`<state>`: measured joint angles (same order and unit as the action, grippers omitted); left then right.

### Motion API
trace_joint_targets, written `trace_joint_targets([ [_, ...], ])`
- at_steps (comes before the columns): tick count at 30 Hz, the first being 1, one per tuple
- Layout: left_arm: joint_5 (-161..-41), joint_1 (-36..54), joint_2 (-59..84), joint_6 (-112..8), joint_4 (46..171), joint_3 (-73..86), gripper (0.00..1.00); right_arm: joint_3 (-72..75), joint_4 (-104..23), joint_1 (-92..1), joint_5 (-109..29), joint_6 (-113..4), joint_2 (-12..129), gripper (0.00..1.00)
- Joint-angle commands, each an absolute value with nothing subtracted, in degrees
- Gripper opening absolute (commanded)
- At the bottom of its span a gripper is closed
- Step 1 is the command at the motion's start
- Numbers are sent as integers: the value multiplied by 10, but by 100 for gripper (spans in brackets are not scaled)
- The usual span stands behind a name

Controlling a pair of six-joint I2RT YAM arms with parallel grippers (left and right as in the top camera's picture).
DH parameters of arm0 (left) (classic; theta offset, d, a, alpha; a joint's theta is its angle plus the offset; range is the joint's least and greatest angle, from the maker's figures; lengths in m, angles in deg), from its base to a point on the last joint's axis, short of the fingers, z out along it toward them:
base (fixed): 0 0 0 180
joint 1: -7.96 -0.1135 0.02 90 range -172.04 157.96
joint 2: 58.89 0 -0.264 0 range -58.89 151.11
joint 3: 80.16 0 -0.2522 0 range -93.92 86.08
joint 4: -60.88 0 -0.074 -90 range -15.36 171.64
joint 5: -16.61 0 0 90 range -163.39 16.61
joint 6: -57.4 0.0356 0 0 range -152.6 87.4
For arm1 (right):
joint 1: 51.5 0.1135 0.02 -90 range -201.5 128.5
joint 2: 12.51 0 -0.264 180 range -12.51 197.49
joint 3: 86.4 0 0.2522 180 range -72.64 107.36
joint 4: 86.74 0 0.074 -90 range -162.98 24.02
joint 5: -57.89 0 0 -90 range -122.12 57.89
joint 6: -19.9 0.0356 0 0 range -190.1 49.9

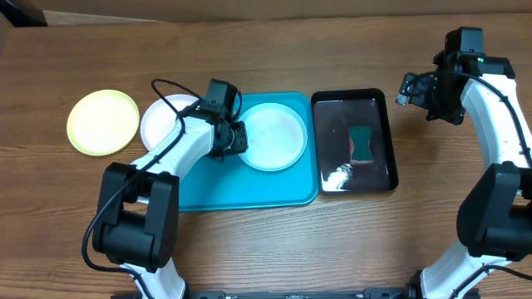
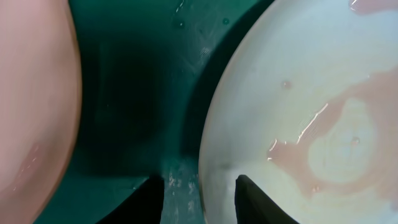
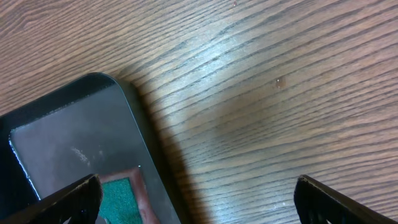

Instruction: Clean dirty plates on tray and stack at the side

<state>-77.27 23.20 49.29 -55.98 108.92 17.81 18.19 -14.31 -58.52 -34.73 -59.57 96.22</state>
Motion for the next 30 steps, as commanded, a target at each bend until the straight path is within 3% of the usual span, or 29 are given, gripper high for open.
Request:
trace_joint_targets([
  [1, -780, 231, 498, -558, 1066, 197, 39, 184, -144, -583, -348, -594, 959, 100],
  [11, -779, 236, 504, -567, 1054, 205, 30, 184, -144, -583, -348, -594, 959, 100],
  [14, -779, 238, 507, -571, 1052, 205, 22, 184, -144, -583, -348, -594, 959, 100],
  [17, -786, 238, 509, -572, 1055, 205, 4, 184, -144, -583, -348, -594, 959, 100],
  [30, -890, 185, 508, -543, 1146, 110, 4, 184, -144, -583, -348, -594, 959, 100],
])
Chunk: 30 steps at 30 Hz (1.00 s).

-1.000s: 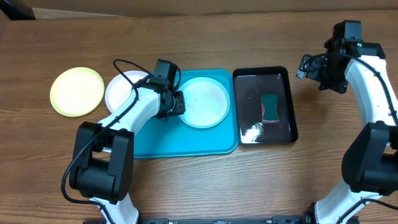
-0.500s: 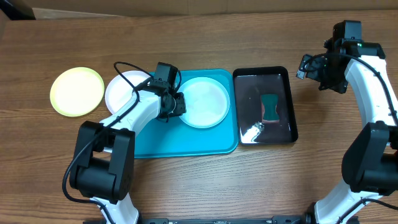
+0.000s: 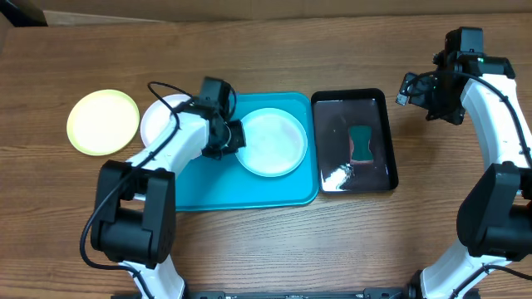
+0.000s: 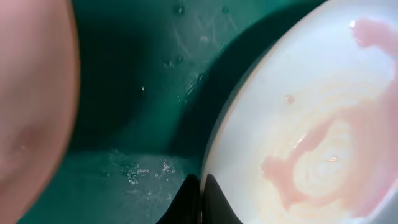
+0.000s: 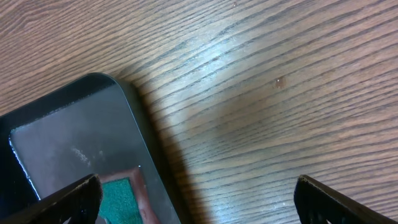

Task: Clean dirty plates on tray and stack at the side
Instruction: 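Lift the light-blue plate with the left gripper and swing it up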

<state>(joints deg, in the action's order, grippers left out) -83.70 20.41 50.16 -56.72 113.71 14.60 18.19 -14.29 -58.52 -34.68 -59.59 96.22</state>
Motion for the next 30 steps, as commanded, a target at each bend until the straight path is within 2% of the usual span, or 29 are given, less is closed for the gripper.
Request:
trace_joint_targets([
  [1, -897, 181, 508, -540, 1152, 103, 4, 184, -144, -583, -348, -594, 959, 100],
  [9, -900, 173, 508, -523, 1202, 28, 4, 184, -144, -583, -348, -594, 959, 100],
  [16, -892, 212, 508, -523, 1221, -46, 4, 184, -144, -583, -348, -594, 959, 100],
  [30, -631, 389, 508, -555, 1209, -110, 4, 184, -144, -583, -348, -594, 959, 100],
])
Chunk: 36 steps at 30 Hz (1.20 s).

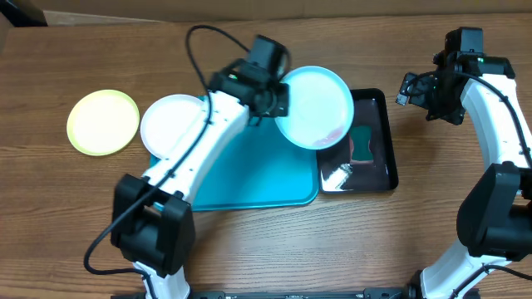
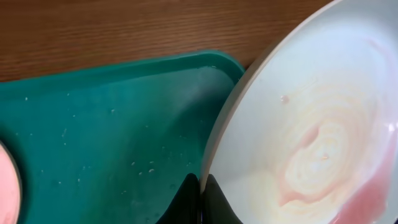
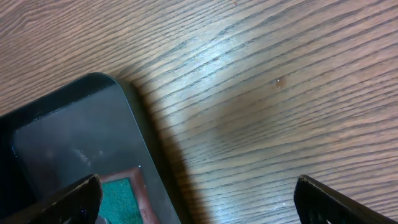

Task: Clean dirty plates on tray and stack at the side
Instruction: 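Lift the light-blue plate with the left gripper and swing it up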

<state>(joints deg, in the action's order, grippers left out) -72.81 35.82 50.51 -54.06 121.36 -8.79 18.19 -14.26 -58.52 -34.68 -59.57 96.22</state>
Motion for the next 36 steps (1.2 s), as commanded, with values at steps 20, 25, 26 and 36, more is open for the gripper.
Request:
trace_joint_targets([
  [20, -92, 634, 508, -477, 1264, -203, 4, 184, -144, -583, -348, -594, 959, 100],
  [25, 4, 668, 508, -439, 1252, -203, 4, 184, -144, -583, -348, -594, 959, 100],
  [26, 12, 672, 508, -435, 1251, -203, 4, 184, -144, -583, -348, -594, 959, 100],
  [36, 11, 676, 508, -429, 1249, -203, 4, 184, -144, -583, -348, -594, 959, 100],
])
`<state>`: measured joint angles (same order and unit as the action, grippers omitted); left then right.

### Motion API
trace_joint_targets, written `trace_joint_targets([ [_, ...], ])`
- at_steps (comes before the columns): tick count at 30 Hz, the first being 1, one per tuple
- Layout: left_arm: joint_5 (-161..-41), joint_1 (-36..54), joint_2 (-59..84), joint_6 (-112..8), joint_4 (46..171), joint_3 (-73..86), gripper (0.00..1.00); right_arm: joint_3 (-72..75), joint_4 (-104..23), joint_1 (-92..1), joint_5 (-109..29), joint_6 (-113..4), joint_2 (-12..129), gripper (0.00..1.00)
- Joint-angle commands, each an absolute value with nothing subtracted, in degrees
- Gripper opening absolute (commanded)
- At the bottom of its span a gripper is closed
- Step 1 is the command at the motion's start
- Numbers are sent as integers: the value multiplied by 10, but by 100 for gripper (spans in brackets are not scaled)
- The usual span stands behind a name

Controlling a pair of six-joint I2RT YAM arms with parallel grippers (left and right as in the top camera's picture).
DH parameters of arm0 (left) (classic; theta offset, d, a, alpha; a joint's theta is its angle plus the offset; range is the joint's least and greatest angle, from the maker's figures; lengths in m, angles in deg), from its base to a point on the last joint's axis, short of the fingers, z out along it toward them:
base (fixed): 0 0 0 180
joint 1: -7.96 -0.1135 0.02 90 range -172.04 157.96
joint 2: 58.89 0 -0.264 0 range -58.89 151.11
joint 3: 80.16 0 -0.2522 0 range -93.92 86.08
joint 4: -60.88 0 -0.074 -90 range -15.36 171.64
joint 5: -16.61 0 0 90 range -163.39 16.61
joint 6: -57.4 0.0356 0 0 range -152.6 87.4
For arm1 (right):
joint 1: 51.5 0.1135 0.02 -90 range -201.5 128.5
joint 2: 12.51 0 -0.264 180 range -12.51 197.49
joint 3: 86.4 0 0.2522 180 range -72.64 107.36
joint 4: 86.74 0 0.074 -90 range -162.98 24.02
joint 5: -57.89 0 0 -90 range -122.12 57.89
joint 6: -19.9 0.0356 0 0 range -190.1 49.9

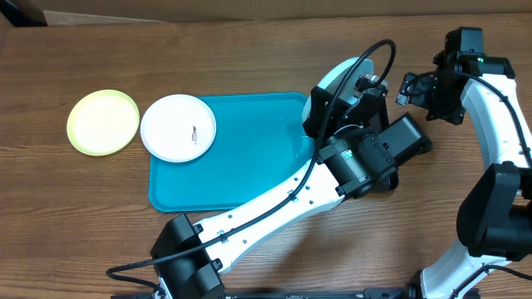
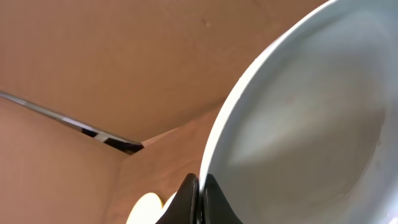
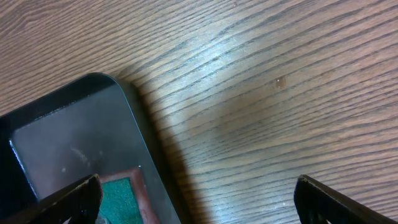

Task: Clean dirty plates on tray and stack at the side
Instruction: 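Lift the light-blue plate with the left gripper and swing it up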

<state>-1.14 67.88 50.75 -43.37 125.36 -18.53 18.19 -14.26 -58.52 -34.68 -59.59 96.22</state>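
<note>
My left gripper [image 2: 200, 198] is shut on the rim of a white plate [image 2: 298, 118]. In the overhead view this plate [image 1: 334, 76] stands tipped up steeply over the black basin [image 1: 388, 178], which the left arm mostly covers. A second white plate [image 1: 178, 127] with a small pink mark lies across the left edge of the teal tray [image 1: 241, 158]. A yellow plate [image 1: 103, 122] rests on the table left of it. My right gripper [image 3: 202, 205] hangs open over the basin's far right corner [image 3: 74, 130], above a green sponge [image 3: 118, 199].
The left arm's body [image 1: 366, 158] spans from the table's front edge across the teal tray to the basin. The right arm [image 1: 499, 108] runs along the right side. Brown walls [image 2: 93, 62] fill the left wrist view behind the plate.
The left arm has reached farther right. The held plate, then lying nearly flat over the tray's right edge, now stands on edge above the black basin. The right arm has not moved.
My left gripper stood open at the left rim of the stained plate on the teal tray. Then it was shut on that rim. Later the plate was up in the air beside the basin, and now it is tipped steeply over the basin.
</note>
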Motion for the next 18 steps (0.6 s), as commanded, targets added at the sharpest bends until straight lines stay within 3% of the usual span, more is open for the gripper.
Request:
trace_joint_targets([
  [1, 6, 676, 508, -429, 1250, -203, 4, 184, -144, -583, -348, -594, 959, 100],
  [14, -15, 669, 509, -435, 1239, -203, 4, 184, -144, -583, -348, -594, 959, 100],
  [18, -105, 657, 509, -444, 1240, -202, 4, 184, -144, -583, -348, -594, 959, 100],
])
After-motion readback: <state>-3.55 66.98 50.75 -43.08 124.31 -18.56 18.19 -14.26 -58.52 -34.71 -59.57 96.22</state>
